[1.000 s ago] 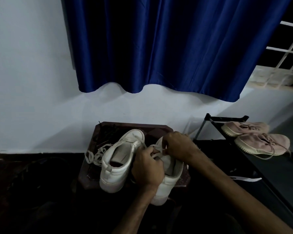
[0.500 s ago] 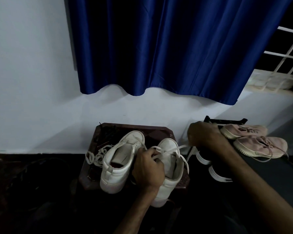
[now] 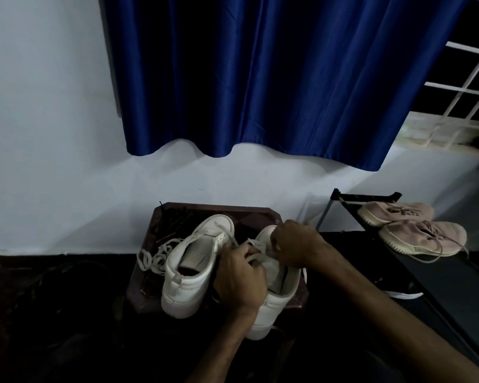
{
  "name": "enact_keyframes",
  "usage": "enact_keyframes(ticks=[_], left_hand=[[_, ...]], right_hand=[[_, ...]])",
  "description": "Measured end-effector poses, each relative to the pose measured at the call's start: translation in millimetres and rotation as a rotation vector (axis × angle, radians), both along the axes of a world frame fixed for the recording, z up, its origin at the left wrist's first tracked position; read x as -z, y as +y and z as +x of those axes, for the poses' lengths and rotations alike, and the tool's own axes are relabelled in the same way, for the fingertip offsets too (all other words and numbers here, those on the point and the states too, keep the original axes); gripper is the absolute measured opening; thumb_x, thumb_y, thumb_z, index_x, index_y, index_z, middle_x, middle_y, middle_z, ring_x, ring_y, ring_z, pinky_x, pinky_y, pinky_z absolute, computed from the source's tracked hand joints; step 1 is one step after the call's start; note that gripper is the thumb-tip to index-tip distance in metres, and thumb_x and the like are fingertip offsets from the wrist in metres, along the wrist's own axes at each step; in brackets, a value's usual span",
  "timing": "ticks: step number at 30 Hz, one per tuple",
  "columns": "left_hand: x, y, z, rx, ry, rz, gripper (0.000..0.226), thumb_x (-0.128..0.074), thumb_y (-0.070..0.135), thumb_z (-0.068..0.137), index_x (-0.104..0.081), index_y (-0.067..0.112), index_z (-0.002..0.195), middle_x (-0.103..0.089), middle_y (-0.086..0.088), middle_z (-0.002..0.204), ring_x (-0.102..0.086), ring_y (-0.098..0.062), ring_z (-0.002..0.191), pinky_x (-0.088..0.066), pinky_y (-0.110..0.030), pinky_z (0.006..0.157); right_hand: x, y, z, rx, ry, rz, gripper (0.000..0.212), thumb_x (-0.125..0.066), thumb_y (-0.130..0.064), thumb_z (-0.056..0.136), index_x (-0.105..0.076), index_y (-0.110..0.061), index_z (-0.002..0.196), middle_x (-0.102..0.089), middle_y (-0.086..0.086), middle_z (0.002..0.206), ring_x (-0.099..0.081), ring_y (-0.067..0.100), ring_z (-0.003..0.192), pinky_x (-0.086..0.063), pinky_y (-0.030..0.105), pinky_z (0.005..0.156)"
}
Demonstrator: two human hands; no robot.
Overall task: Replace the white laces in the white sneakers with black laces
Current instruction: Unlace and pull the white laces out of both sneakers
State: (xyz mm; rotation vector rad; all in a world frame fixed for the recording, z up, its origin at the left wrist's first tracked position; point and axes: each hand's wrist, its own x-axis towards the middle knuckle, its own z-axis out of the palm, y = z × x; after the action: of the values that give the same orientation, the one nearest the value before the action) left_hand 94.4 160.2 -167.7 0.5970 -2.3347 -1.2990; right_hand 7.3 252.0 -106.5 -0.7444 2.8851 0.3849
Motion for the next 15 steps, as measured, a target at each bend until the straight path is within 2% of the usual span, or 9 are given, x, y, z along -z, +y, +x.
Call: enact_keyframes(ticks=[3, 6, 9, 10, 13, 15], left_hand=[[0.3, -0.1, -1.3, 0.027, -0.006, -0.02, 0.026, -0.058, 0.014, 0.079, -0.069, 0.03, 0.095, -0.057, 0.006, 0.105, -0.058, -0.019, 0.098, -0.041, -0.029, 0.069], [0.4, -1.3, -2.8, 0.01, -0.004, -0.007, 0.025, -0.057, 0.013, 0.08, -0.07, 0.029, 0.094, -0.058, 0.006, 0.104, -0.059, -0.019, 0.096, -0.039, -0.028, 0.068], [2.7, -1.8, -3.2, -0.005, -0.004, -0.01, 0.019, -0.061, 0.017, 0.079, -0.07, 0.028, 0.091, -0.059, 0.005, 0.1, -0.06, -0.021, 0.093, -0.039, -0.029, 0.066], [2.1, -1.4, -3.4, -0.004, -0.01, -0.009, 0.015, -0.062, 0.018, 0.079, -0.069, 0.027, 0.089, -0.059, 0.005, 0.099, -0.059, -0.022, 0.092, -0.038, -0.029, 0.065], [0.2, -1.3, -3.9, -0.003, -0.018, 0.003, 0.012, -0.06, 0.016, 0.078, -0.066, 0.025, 0.084, -0.058, 0.004, 0.098, -0.058, -0.023, 0.09, -0.036, -0.03, 0.064], [0.1, -1.3, -3.8, 0.0, -0.013, -0.003, 0.015, -0.059, 0.014, 0.076, -0.066, 0.025, 0.083, -0.058, 0.004, 0.099, -0.058, -0.024, 0.09, -0.037, -0.03, 0.064]], right_hand=[[-15.9, 2.6, -0.7, 0.061, 0.079, 0.191, 0.029, -0.06, -0.029, 0.088, -0.063, -0.016, 0.114, -0.063, 0.005, 0.119, -0.057, 0.026, 0.114, -0.039, 0.045, 0.098], [-24.6, 0.8, -2.0, 0.098, 0.085, 0.096, 0.03, -0.065, -0.03, 0.086, -0.062, -0.016, 0.112, -0.06, 0.004, 0.119, -0.053, 0.024, 0.117, -0.038, 0.046, 0.099], [-11.8, -4.9, 3.9, 0.062, -0.084, -0.031, 0.038, -0.072, -0.038, 0.081, -0.063, -0.018, 0.112, -0.06, 0.001, 0.12, -0.053, 0.023, 0.117, -0.044, 0.045, 0.098], [-6.2, -6.8, 6.5, 0.058, -0.089, -0.054, 0.038, -0.073, -0.039, 0.081, -0.062, -0.017, 0.111, -0.061, 0.002, 0.12, -0.054, 0.023, 0.117, -0.045, 0.044, 0.097], [3.3, -9.5, 9.8, 0.041, 0.011, -0.089, 0.026, -0.067, -0.031, 0.086, -0.063, -0.015, 0.106, -0.064, 0.007, 0.117, -0.058, 0.026, 0.114, -0.043, 0.044, 0.096], [1.5, -6.0, 7.6, 0.041, 0.035, -0.012, 0.025, -0.062, -0.028, 0.088, -0.065, -0.014, 0.108, -0.064, 0.008, 0.119, -0.06, 0.027, 0.112, -0.043, 0.043, 0.097]])
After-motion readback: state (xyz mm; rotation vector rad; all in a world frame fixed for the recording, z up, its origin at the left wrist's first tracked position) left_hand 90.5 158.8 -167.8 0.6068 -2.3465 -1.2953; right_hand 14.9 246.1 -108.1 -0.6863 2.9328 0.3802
